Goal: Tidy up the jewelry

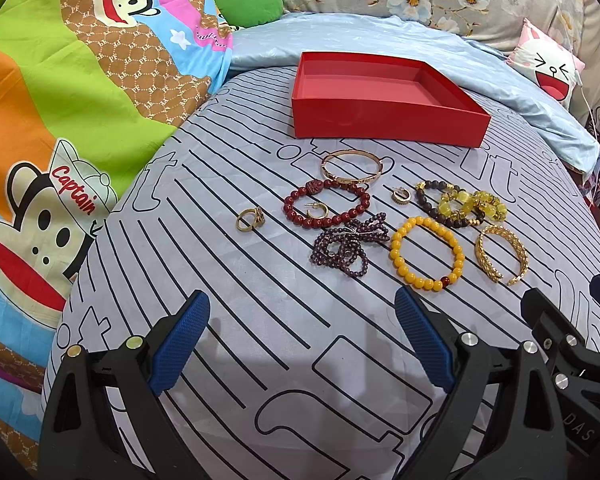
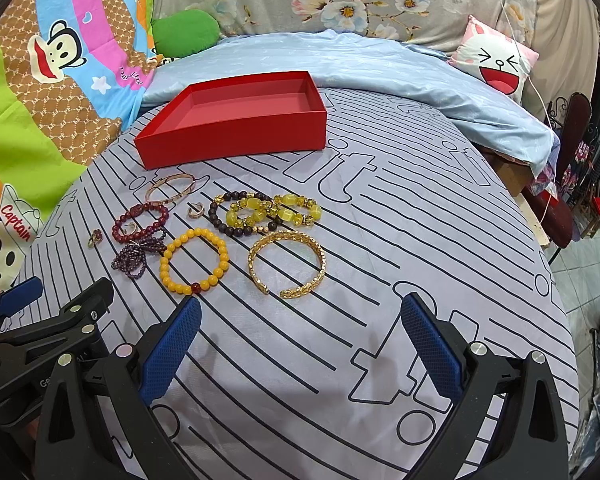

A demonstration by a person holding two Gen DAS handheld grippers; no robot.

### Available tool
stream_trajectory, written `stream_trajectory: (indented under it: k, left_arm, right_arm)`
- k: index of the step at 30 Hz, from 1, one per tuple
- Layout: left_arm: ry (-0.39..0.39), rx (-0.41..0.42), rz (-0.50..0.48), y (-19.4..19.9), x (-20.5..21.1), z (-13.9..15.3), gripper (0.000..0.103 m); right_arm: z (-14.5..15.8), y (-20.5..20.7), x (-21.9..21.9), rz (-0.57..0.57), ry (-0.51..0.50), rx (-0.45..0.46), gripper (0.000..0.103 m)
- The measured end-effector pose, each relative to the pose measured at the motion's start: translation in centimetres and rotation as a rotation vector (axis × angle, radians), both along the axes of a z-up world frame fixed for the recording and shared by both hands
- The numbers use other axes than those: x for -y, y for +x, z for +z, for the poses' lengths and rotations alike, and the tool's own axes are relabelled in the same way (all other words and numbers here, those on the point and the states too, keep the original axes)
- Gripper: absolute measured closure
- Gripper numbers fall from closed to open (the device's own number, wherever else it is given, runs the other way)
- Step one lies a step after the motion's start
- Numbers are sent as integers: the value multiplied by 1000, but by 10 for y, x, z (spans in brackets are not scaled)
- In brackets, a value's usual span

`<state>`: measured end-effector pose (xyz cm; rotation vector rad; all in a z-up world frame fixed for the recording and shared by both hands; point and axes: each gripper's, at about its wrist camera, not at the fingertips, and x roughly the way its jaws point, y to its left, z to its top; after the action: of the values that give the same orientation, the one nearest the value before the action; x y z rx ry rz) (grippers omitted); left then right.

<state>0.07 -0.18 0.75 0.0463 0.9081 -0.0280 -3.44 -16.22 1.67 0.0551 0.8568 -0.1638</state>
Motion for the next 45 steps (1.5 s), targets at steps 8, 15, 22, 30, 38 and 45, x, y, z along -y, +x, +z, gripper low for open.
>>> stream_trajectory:
  k: [8, 15, 22, 30, 38, 45]
  left_arm:
    - [-21, -1, 0, 3, -6, 3, 13]
    - [-25, 17, 25, 9, -16, 2, 12]
    - [-31, 4, 40, 18, -25, -5, 12]
    - [-32, -18, 46, 26, -28, -13, 12]
    - [-30, -26, 35, 36, -23, -15, 12]
    - [-29, -34, 32, 46, -18, -18, 12]
  right_arm:
    - [-2, 3, -3, 8, 5, -6, 6]
    - [-7, 7, 3, 7, 11, -15, 7]
    - [-14, 18, 12, -9, 11, -29, 7]
    - [-24, 34, 8, 26, -4, -40, 9]
    - [-34, 48, 7, 44, 5, -62, 21]
    - [-42, 54, 9, 54, 17, -79, 36]
